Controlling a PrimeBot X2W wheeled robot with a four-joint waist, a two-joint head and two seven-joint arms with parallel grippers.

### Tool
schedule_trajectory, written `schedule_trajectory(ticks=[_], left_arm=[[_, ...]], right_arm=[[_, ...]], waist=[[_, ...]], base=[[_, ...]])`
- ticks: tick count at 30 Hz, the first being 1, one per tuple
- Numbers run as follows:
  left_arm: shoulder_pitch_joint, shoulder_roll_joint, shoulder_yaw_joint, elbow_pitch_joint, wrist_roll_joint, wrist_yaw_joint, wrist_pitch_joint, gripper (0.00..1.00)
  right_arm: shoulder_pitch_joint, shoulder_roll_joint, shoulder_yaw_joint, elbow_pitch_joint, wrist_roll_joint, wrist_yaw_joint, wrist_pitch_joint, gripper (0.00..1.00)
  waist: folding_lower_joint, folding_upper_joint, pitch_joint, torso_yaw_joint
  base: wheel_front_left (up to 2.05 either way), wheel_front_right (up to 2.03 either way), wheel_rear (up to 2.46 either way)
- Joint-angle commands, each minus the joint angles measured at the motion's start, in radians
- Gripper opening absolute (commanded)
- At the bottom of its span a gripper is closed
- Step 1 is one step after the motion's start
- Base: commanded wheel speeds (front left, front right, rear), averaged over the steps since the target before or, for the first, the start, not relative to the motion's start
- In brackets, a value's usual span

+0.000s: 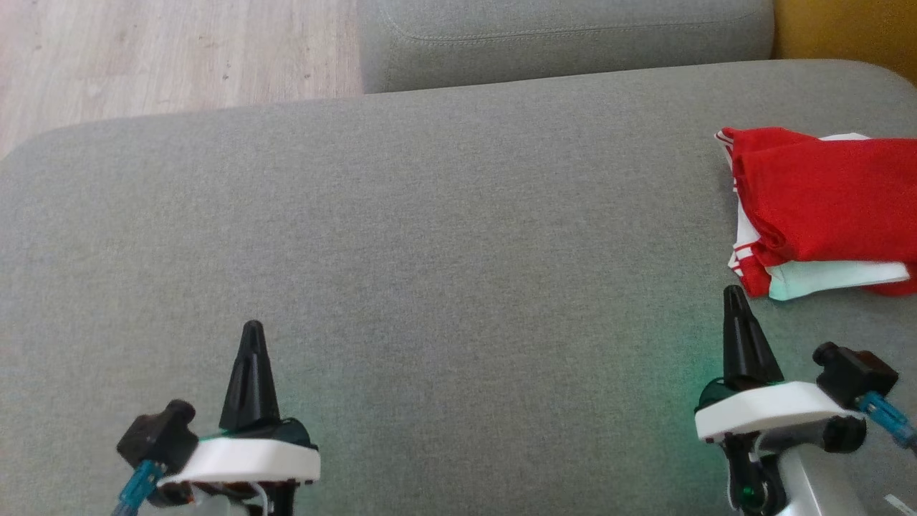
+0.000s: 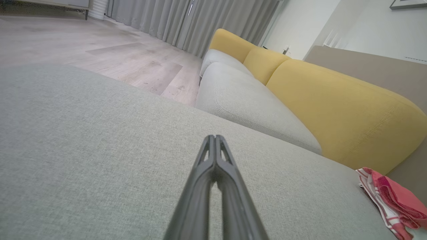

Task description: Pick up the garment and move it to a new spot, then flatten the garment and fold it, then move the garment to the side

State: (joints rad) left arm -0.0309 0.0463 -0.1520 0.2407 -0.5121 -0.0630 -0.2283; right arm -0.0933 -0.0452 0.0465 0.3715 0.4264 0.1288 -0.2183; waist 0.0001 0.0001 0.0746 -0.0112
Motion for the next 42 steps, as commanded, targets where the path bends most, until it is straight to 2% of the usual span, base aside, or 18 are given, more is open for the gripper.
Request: schedule_trajectory(ticks=[1, 42], left_arm=[[-0.037, 0.004, 0.020, -0.029, -0.024, -0.006, 0.007, 0.00], [-0.050, 0.012, 0.097, -0.017, -0.417, -0.028, 0.118, 0.00]], right_arm=[[-0.041, -0.006, -0.007, -0.037, 0.028, 0.000, 0.005, 0.00], [-0.030, -0.014, -0.050, -0.070, 0.451, 0.001, 0.112, 0.00]], waist=[[0.0000, -0.0001, -0.001, 0.000], [0.0000, -0.0001, -0.026, 0.004]], base=[[0.00, 0.00, 0.00], [0.00, 0.00, 0.00]])
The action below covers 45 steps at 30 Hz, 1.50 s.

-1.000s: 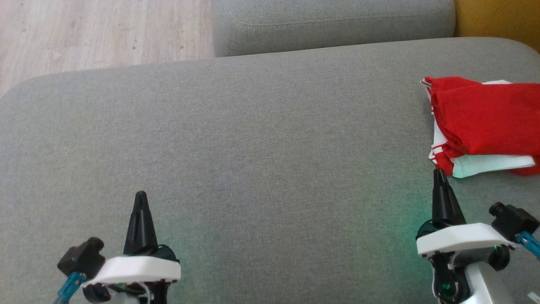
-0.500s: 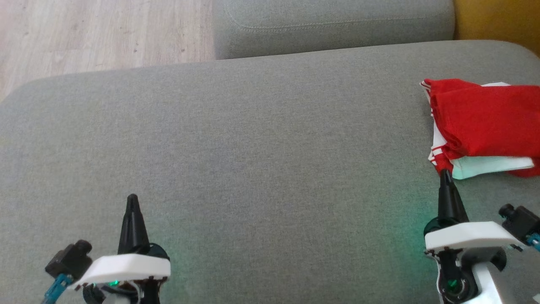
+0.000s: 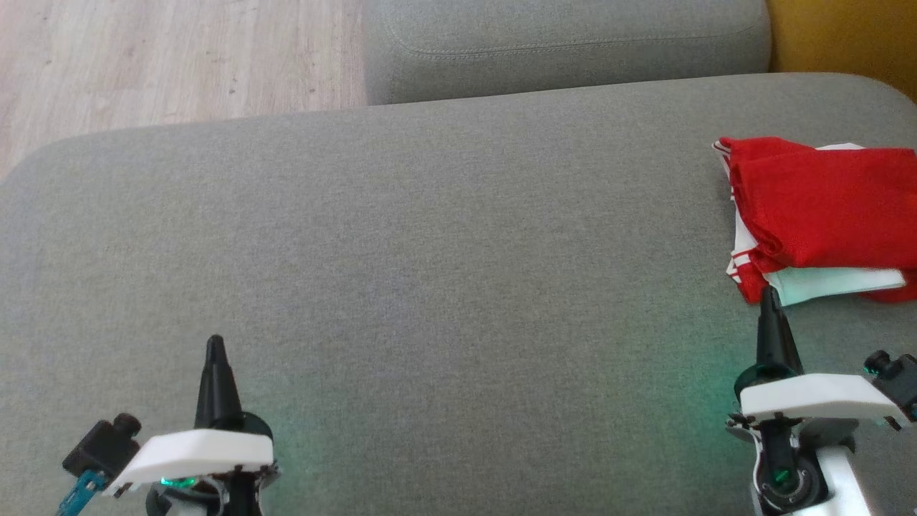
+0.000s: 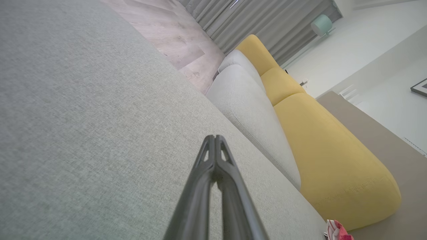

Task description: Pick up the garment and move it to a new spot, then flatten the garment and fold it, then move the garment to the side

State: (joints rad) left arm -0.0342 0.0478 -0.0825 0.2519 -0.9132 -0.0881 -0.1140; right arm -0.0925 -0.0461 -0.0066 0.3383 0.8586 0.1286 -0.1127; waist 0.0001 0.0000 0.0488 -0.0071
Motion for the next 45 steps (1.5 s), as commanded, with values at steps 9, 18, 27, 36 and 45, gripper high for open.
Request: schedule_trajectory(ticks=[9, 18, 27, 36, 45], left_arm=[[-0.051, 0.011, 0.048, -0.026, -0.113, -0.008, 0.032, 0.00], [-0.054, 0.012, 0.067, -0.023, -0.200, -0.013, 0.059, 0.00], [-0.057, 0.012, 0.087, -0.020, -0.287, -0.018, 0.085, 0.00], [-0.060, 0.013, 0.104, -0.018, -0.364, -0.023, 0.109, 0.00], [-0.063, 0.013, 0.124, -0.015, -0.450, -0.028, 0.136, 0.00]], right_arm=[[-0.029, -0.014, -0.009, -0.045, 0.123, 0.001, 0.035, 0.00], [-0.026, -0.015, -0.021, -0.052, 0.217, 0.001, 0.060, 0.00], [-0.024, -0.015, -0.032, -0.059, 0.311, 0.001, 0.086, 0.00], [-0.022, -0.016, -0.043, -0.066, 0.394, 0.002, 0.109, 0.00], [-0.020, -0.016, -0.055, -0.073, 0.486, 0.002, 0.135, 0.00]], waist=[[-0.0001, 0.0000, -0.007, 0.001], [-0.0001, 0.0000, -0.012, 0.002], [-0.0001, 0.0000, -0.018, 0.003], [-0.0001, 0.0000, -0.023, 0.004], [-0.0001, 0.0000, -0.029, 0.004]], base=[[0.00, 0.00, 0.00], [0.00, 0.00, 0.00], [0.00, 0.00, 0.00], [0.00, 0.00, 0.00], [0.00, 0.00, 0.00]])
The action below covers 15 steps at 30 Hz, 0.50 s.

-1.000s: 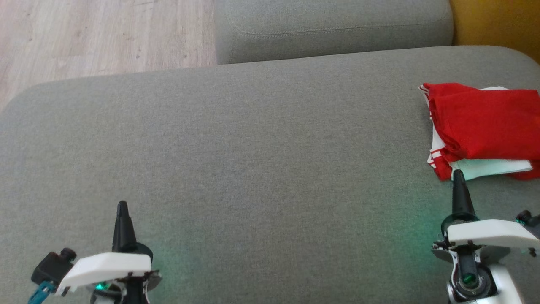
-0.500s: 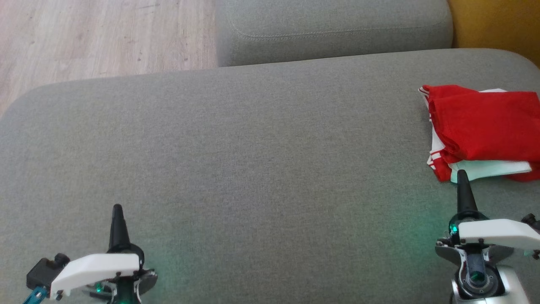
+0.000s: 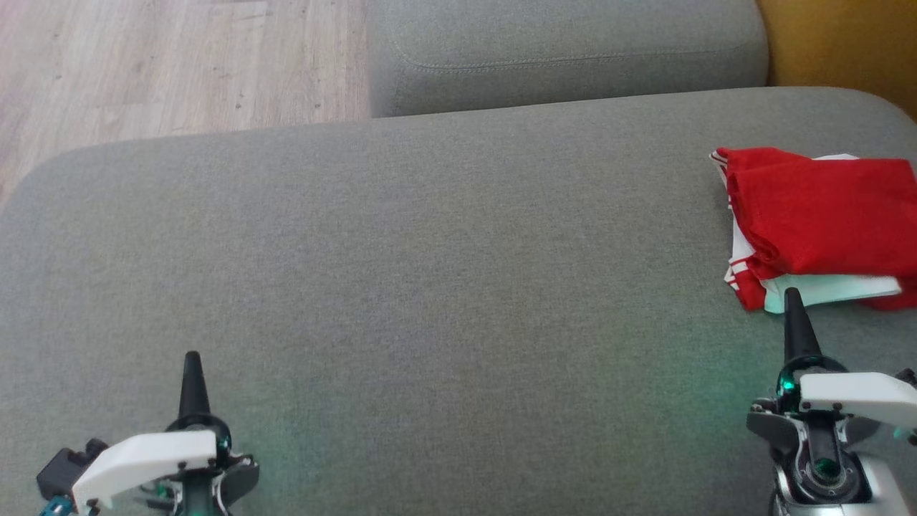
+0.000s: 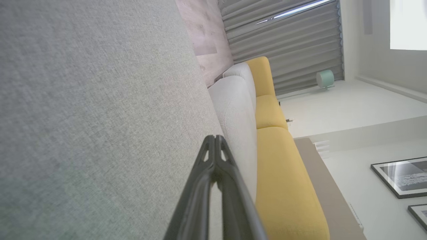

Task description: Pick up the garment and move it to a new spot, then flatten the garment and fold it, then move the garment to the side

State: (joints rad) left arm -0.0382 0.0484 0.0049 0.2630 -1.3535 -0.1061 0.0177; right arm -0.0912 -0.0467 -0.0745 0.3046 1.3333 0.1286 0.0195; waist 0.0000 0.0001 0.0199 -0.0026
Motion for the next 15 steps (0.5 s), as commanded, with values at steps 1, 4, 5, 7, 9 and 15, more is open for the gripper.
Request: schedule_trajectory(ticks=[1, 4, 5, 7, 9, 15], left_arm=[[-0.059, 0.012, 0.038, -0.026, -0.019, -0.010, 0.007, 0.00], [-0.060, 0.012, 0.045, -0.025, -0.048, -0.012, 0.016, 0.00], [-0.061, 0.012, 0.047, -0.025, -0.058, -0.013, 0.019, 0.00], [-0.062, 0.012, 0.052, -0.024, -0.077, -0.014, 0.025, 0.00], [-0.062, 0.012, 0.056, -0.024, -0.096, -0.015, 0.031, 0.00], [-0.064, 0.012, 0.069, -0.022, -0.154, -0.018, 0.049, 0.00]], right_arm=[[-0.021, -0.015, 0.011, -0.040, 0.022, 0.002, 0.006, 0.00], [-0.021, -0.015, 0.007, -0.042, 0.053, 0.002, 0.015, 0.00], [-0.020, -0.015, 0.006, -0.043, 0.063, 0.002, 0.018, 0.00], [-0.020, -0.015, 0.003, -0.045, 0.084, 0.002, 0.024, 0.00], [-0.019, -0.015, 0.000, -0.046, 0.105, 0.002, 0.030, 0.00], [-0.018, -0.015, -0.008, -0.051, 0.166, 0.002, 0.047, 0.00]], waist=[[0.0000, -0.0001, 0.000, 0.000], [0.0000, -0.0001, -0.002, 0.000], [0.0000, -0.0001, -0.003, 0.000], [0.0000, -0.0001, -0.004, 0.001], [0.0000, -0.0001, -0.006, 0.001], [0.0000, -0.0001, -0.009, 0.001]], base=[[0.00, 0.00, 0.00], [0.00, 0.00, 0.00], [0.00, 0.00, 0.00], [0.00, 0.00, 0.00], [0.00, 0.00, 0.00], [0.00, 0.00, 0.00]])
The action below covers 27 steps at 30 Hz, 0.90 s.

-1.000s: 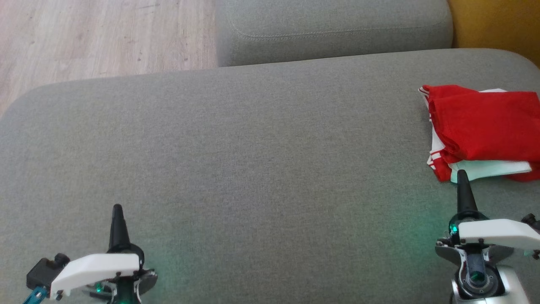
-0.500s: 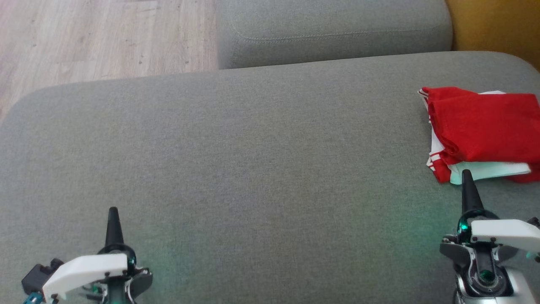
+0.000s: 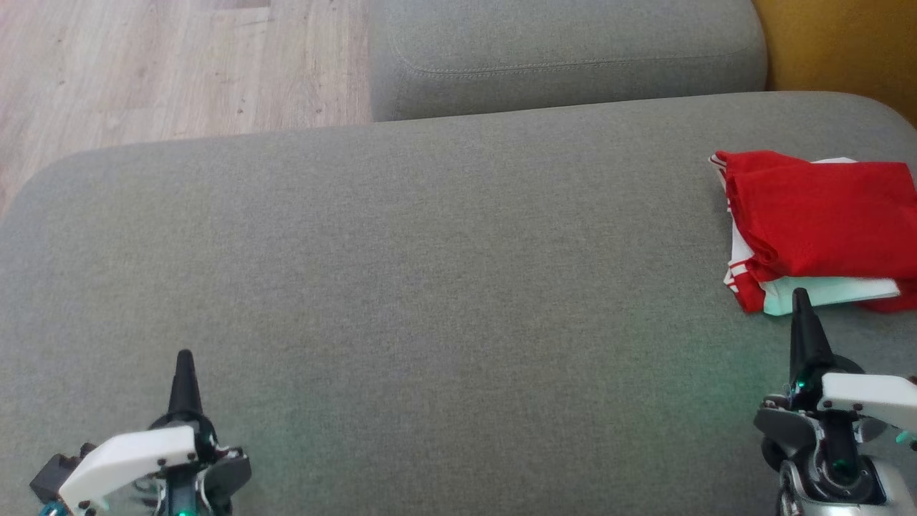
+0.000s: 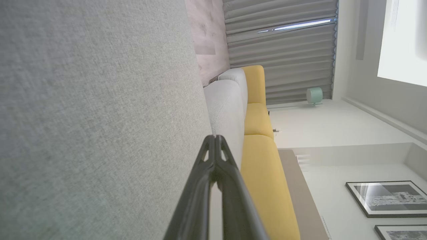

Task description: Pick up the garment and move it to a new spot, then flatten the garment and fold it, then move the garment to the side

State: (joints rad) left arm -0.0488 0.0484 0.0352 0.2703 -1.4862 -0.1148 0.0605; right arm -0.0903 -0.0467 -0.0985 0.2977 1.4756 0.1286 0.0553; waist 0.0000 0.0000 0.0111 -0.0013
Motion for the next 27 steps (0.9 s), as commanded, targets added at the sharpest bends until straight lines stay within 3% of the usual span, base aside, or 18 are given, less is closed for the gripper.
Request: schedule_trajectory(ticks=[1, 12, 27], left_arm=[[-0.054, 0.012, 0.041, -0.029, -0.030, -0.010, 0.010, 0.00], [-0.058, 0.012, 0.065, -0.025, -0.133, -0.016, 0.042, 0.00], [-0.058, 0.010, 0.068, -0.025, -0.131, -0.016, 0.044, 0.00]], right_arm=[[-0.019, -0.015, 0.015, -0.045, 0.034, 0.002, 0.014, 0.00], [-0.016, -0.015, -0.001, -0.054, 0.145, 0.002, 0.046, 0.00], [-0.017, -0.013, -0.003, -0.054, 0.143, 0.002, 0.048, 0.00]], waist=[[0.0000, 0.0000, -0.001, 0.000], [0.0000, 0.0000, -0.008, 0.001], [0.0000, 0.0000, -0.008, 0.001]], base=[[0.00, 0.00, 0.00], [0.00, 0.00, 0.00], [0.00, 0.00, 0.00]])
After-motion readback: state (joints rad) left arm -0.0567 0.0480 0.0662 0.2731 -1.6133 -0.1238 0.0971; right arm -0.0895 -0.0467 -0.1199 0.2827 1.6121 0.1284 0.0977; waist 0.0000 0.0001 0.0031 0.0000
